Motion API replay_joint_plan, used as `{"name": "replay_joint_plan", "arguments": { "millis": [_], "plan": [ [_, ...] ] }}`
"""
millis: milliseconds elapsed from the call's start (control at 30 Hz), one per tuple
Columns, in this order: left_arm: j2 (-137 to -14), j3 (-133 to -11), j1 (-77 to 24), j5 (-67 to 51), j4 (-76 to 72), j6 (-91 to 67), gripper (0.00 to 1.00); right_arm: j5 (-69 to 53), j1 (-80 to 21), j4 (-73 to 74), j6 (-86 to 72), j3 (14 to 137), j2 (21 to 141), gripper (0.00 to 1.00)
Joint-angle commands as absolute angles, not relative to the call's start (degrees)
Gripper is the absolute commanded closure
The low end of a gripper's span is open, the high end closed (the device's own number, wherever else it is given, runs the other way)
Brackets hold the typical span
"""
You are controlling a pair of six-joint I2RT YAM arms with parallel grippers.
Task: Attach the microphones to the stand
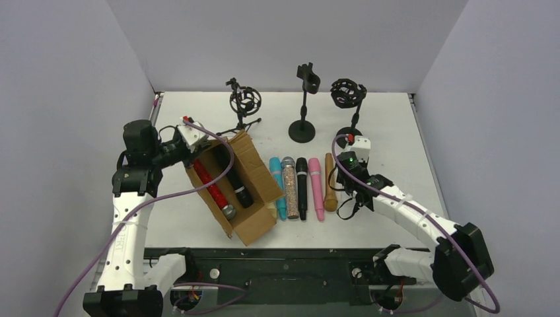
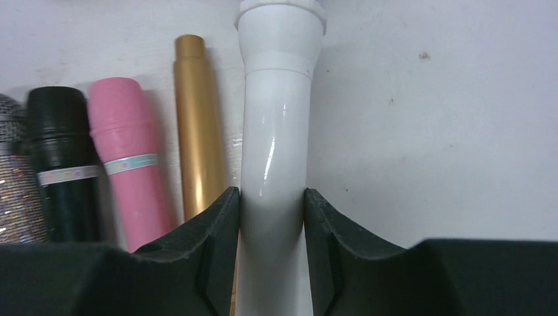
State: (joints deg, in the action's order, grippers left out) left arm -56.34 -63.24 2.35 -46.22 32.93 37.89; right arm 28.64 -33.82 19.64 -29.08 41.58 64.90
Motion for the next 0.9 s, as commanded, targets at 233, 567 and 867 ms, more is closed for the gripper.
{"name": "replay_joint_plan", "arguments": {
  "millis": [233,567,867],
  "plan": [
    [-54.8,-63.1,2.6,-50.1,29.3,36.0,1.00,20.9,-27.6,11.0,-27.0,43.1,80.5,1.00],
    [-54.9,-63.8,2.6,-49.0,28.8,34.2,1.00,13.8,-27.8,10.6,-27.4,44.3,87.6,0.99],
    [-53.8,-63.0,2.6,-50.3,26.6,29.2,1.00,17.8,-31.0,15.0,-28.5,46.3,80.1,0.54]
  ]
}}
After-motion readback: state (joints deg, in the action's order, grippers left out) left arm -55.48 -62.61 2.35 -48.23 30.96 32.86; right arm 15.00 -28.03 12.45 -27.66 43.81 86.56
